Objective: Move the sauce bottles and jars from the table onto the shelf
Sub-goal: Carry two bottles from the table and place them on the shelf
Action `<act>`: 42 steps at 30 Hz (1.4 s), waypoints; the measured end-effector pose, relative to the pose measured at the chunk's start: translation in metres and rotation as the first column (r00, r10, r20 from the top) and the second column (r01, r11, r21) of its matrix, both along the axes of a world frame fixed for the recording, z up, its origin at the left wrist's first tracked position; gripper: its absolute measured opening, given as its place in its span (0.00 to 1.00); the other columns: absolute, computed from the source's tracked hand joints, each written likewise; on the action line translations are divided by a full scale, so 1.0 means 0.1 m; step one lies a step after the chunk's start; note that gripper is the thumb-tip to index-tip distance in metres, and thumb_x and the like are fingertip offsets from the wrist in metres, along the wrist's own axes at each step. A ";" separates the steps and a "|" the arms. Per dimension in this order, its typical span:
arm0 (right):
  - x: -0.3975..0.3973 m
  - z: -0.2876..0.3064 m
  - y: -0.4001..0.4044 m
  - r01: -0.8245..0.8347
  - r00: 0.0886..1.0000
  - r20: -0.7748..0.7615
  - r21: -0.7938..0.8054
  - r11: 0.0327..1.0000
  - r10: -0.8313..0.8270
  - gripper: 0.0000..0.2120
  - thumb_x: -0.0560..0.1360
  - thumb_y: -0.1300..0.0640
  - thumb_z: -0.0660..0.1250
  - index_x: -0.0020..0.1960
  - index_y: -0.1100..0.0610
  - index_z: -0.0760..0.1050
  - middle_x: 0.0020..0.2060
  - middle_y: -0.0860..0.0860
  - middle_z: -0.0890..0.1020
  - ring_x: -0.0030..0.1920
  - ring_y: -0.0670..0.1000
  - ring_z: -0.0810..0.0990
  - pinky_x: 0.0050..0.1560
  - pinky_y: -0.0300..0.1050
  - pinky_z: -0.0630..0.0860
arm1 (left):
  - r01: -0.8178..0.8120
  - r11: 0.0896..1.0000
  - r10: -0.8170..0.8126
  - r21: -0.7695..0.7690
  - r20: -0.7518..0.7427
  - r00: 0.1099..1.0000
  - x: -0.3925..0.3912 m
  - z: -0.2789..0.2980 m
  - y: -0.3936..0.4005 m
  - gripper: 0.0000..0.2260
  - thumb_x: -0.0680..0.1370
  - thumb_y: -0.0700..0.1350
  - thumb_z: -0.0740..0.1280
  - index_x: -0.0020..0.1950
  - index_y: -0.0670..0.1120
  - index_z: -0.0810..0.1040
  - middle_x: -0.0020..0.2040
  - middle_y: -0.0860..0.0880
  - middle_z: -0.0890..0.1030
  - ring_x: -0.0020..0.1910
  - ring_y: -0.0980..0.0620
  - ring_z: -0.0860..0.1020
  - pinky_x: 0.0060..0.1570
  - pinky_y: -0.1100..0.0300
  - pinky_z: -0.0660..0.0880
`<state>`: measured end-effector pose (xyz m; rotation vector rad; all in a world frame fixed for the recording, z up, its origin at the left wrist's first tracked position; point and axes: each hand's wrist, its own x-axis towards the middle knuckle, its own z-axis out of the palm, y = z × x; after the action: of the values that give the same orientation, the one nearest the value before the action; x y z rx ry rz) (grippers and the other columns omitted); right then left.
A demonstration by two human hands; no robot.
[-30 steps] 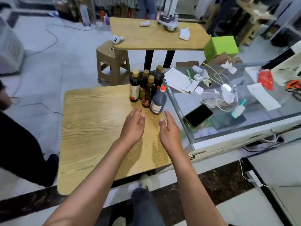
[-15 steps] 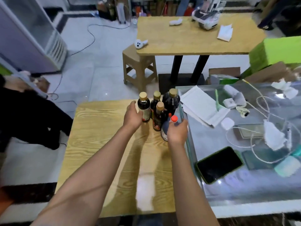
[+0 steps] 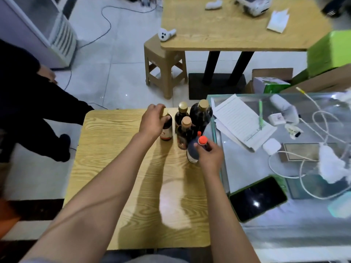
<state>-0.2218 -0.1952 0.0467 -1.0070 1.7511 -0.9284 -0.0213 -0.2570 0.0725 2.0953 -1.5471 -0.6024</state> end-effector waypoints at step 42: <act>-0.96 2.14 5.19 0.755 0.626 0.344 -0.490 0.435 -0.700 0.14 0.68 0.64 0.78 0.53 0.57 0.84 0.42 0.45 0.87 0.43 0.42 0.83 0.47 0.37 0.78 | 0.831 0.305 -0.951 -0.465 -0.200 0.237 -2.08 1.95 4.18 0.12 0.72 0.56 0.70 0.42 0.48 0.79 0.36 0.51 0.81 0.37 0.54 0.77 0.39 0.57 0.72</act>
<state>-0.3181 0.3240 0.2610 -0.4723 1.8580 -2.1809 -0.2296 0.1611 0.2679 0.5015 -2.2789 -1.0759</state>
